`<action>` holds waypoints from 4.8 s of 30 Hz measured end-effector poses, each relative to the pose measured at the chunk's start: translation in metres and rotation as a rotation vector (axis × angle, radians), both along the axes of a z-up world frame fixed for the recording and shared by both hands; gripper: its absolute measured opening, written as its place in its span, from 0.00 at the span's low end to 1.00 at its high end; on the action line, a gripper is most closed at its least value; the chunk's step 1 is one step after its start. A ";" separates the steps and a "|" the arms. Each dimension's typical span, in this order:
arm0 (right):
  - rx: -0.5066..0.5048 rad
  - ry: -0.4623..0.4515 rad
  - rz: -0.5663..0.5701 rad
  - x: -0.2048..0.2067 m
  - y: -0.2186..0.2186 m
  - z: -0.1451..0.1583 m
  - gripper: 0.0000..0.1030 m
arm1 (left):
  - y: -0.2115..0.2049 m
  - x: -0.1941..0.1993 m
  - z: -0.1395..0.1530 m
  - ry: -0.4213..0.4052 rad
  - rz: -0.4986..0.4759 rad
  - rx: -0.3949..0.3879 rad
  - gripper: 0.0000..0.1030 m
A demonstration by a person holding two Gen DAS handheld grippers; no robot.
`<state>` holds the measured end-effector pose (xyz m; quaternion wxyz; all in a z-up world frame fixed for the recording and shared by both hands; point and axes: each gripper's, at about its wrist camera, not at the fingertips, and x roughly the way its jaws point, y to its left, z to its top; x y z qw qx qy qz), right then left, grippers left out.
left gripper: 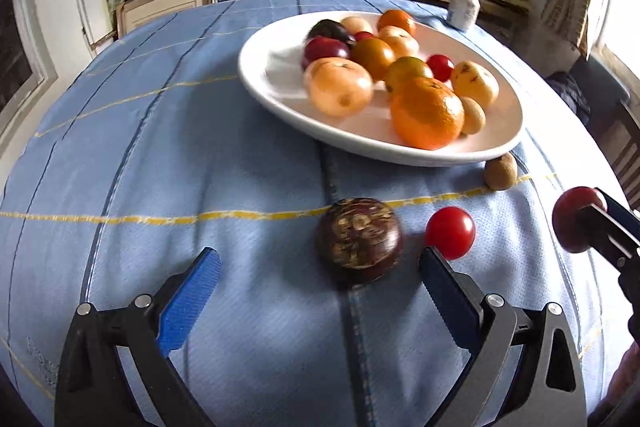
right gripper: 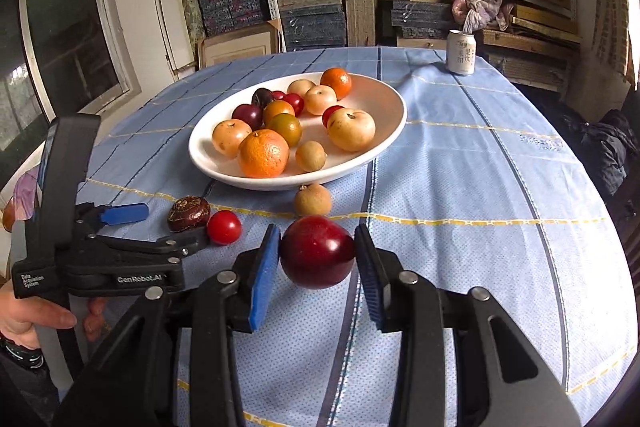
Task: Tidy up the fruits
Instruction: 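Grasp a red plum with the right tool while the left tool grasps another dark brown fruit, then carry both fruits onto the plate and open both tools to release them, then grasp a small brown pear with the right tool while the left tool grasps the last red tomato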
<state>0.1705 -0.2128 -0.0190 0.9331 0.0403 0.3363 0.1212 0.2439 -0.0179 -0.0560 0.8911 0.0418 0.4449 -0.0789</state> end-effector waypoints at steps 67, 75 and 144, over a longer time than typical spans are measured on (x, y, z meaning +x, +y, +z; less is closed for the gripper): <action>0.009 -0.106 -0.093 0.189 -0.002 0.056 0.94 | 0.048 0.135 0.079 -0.118 0.044 -0.238 0.97; -0.055 -0.110 -0.091 0.179 0.006 0.057 0.95 | 0.025 0.126 0.082 -0.161 0.032 -0.071 0.97; -0.161 -0.058 -0.147 0.001 -0.058 0.018 0.26 | -0.044 -0.014 0.005 0.013 -0.003 -0.044 0.97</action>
